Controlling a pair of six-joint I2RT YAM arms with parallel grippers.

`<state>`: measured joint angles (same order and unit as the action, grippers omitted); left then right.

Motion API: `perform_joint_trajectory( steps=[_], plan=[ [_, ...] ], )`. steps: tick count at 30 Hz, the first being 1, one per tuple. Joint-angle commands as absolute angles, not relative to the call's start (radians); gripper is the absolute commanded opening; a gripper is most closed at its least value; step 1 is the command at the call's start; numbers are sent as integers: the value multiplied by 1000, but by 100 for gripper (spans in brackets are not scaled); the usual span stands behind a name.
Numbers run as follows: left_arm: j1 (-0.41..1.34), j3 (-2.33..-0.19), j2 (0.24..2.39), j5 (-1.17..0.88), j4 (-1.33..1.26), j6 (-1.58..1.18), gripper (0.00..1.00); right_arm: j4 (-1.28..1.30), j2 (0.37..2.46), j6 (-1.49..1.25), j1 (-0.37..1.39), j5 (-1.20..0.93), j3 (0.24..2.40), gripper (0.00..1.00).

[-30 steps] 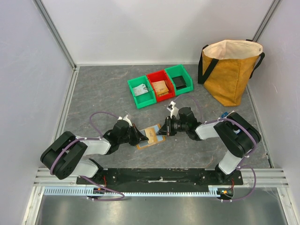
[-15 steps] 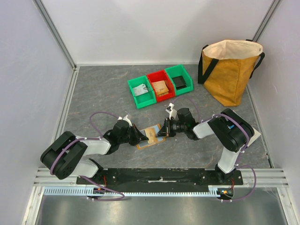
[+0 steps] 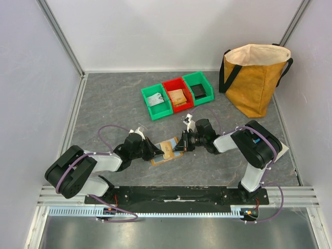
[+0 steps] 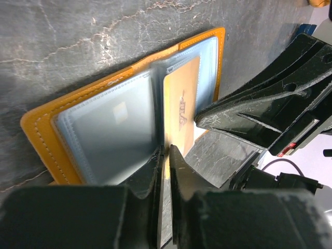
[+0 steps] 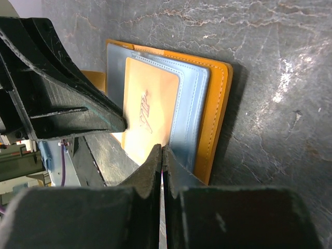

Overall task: Take the credit cards out of the card holder
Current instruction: Remove the credit card from the card holder.

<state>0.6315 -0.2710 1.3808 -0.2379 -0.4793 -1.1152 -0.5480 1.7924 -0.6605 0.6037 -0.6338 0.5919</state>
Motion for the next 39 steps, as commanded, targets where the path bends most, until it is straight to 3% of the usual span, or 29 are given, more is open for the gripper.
perform_joint_trajectory(
  steps=[1, 8, 26, 27, 33, 39],
  plan=[
    [623, -247, 1376, -241, -545, -1140, 11, -402, 1816, -595, 603, -526, 577, 5],
    [624, -227, 1367, -264, -594, -1114, 2, -387, 1822, -588, 603, -523, 583, 5],
    [612, -209, 1295, -222, -468, -1106, 2, -304, 1818, -552, 601, -457, 598, 2],
    [612, -210, 1296, -225, -475, -1104, 3, -304, 1816, -551, 601, -457, 598, 2],
    [612, -233, 1322, -235, -520, -1103, 37, -308, 1818, -551, 601, -465, 598, 2],
    [612, -261, 1348, -224, -519, -1095, 39, -310, 1813, -549, 601, -466, 597, 3]
  ],
)
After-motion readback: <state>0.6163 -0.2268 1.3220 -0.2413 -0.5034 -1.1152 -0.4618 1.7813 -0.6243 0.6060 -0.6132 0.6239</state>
